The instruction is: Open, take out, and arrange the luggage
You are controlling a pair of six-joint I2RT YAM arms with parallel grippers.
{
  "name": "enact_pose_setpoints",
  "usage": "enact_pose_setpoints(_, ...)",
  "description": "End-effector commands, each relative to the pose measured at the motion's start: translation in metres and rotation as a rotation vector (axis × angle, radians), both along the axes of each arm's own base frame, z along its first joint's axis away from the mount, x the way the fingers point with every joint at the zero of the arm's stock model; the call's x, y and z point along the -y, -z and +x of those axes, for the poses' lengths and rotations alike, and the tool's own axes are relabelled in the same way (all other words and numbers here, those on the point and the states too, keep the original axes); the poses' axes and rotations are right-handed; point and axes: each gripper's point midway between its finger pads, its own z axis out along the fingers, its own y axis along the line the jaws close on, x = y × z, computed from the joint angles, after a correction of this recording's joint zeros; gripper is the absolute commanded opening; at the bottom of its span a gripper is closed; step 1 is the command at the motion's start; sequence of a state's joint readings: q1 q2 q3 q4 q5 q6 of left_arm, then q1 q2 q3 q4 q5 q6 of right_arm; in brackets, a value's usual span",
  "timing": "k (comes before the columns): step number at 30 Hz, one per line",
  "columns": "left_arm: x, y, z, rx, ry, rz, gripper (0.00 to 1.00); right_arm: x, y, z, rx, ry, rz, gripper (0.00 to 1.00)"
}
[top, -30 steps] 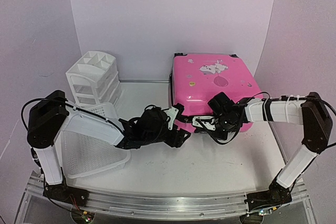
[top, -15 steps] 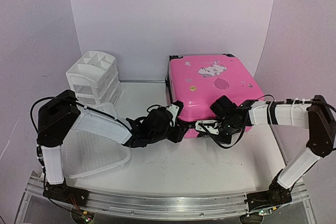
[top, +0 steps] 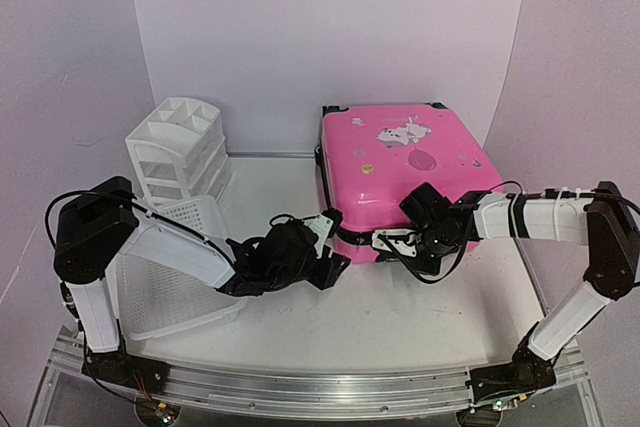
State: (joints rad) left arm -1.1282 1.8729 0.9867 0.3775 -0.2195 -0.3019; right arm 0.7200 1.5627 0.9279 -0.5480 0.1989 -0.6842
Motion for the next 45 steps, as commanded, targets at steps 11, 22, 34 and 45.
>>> enact_pose_setpoints(11, 0.05, -0.055, 0.013, 0.12, 0.007, -0.158, 0.49, -0.034, -0.056, -0.011, 0.045, 0.016, 0.207, 0.0)
enact_pose_setpoints(22, 0.05, -0.053, 0.036, 0.163, -0.135, -0.146, 0.36, -0.036, -0.055, -0.009, 0.037, 0.035, 0.215, 0.0)
enact_pose_setpoints(34, 0.055, -0.047, 0.042, 0.239, -0.226, -0.081, 0.21, -0.039, -0.056, -0.009, 0.036, 0.095, 0.246, 0.0)
enact_pose_setpoints(45, 0.057, -0.053, 0.053, 0.227, -0.329, -0.13, 0.09, -0.047, -0.057, -0.007, 0.037, 0.169, 0.272, 0.0)
